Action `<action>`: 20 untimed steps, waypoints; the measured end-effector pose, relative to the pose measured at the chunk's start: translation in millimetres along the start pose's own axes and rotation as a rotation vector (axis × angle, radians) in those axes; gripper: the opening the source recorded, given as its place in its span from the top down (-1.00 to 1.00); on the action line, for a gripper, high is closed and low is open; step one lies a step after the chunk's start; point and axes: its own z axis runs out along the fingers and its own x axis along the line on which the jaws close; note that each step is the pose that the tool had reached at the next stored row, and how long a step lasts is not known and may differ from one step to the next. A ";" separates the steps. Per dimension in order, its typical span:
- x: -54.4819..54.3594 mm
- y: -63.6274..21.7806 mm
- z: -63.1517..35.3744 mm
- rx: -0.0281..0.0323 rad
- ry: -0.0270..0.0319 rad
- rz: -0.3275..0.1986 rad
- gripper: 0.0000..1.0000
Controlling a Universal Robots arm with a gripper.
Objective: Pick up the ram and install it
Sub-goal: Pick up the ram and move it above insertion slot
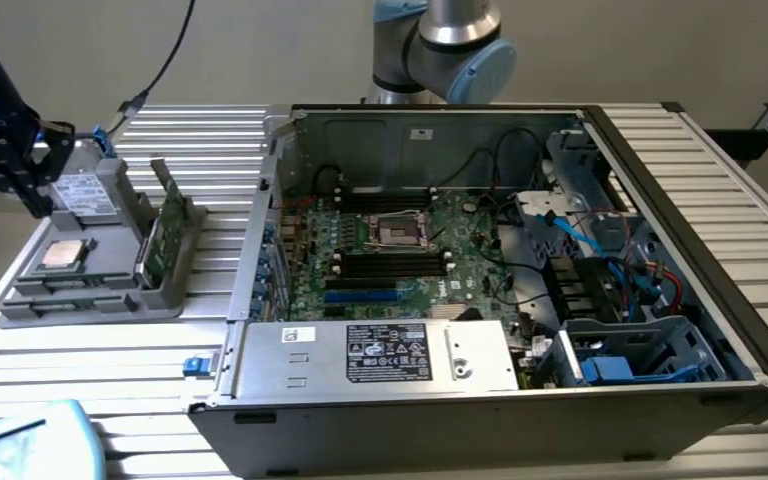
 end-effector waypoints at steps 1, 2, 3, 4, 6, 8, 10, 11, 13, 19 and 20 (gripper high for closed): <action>0.0 0.0 0.6 -0.0008 0.0007 -0.018 0.79; 0.0 -0.1 1.2 -0.0016 0.0015 -0.035 0.79; -0.1 -0.1 2.0 -0.0024 0.0022 -0.054 0.79; -0.1 -0.2 2.7 -0.0031 0.0029 -0.072 0.79; -0.1 -0.3 4.0 -0.0046 0.0045 -0.109 0.79; -0.2 -0.4 5.4 -0.0059 0.0059 -0.145 0.79; -0.3 -0.5 6.7 -0.0071 0.0075 -0.181 0.79; -0.3 -0.5 7.4 -0.0077 0.0082 -0.199 0.79; -0.4 -0.6 8.8 -0.0087 0.0099 -0.237 0.79; -0.5 -1.0 12.2 -0.0082 0.0170 -0.345 0.79; -0.6 -1.0 12.6 -0.0076 0.0184 -0.364 0.79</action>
